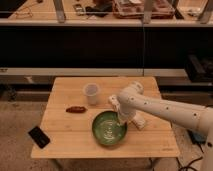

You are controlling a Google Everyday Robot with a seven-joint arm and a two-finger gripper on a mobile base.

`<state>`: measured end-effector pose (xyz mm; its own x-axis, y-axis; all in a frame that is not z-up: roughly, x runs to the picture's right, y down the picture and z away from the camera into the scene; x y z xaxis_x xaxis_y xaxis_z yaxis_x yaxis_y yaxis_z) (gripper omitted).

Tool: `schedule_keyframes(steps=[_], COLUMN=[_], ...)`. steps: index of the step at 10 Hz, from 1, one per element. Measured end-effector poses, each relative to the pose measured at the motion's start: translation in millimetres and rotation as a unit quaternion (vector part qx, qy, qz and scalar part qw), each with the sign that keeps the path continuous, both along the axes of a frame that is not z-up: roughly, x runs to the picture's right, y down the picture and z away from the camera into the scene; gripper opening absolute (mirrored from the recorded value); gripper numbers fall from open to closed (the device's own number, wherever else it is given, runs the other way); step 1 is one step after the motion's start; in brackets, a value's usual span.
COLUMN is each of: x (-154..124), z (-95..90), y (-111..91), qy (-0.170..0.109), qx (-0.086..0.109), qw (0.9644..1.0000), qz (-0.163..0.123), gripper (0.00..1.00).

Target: Drag the ceramic bowl in a circle

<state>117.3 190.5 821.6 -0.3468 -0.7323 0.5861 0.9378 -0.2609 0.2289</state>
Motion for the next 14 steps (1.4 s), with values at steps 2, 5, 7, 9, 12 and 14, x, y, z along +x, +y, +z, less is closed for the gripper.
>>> schedule_keyframes(steps=[2,5,7,9,12,14], x=[-9,-56,-89,-124,-165,-191], z=[-18.7,-53.7,-68.0,-70.6,-61.6,-49.9], y=[15,39,45,34,6,-16], qy=[-0.021,-0.08,-0.111,-0.136,-0.155,-0.169], qx=[0.007,0.014,0.016,0.025,0.041,0.043], qw=[0.9996,0.996,0.9926,0.9886,0.9843,0.9823], qz=[-0.016,-0.038,-0.048,-0.06,-0.074,-0.068], gripper=[0.17,0.17,0.17,0.17,0.17,0.17])
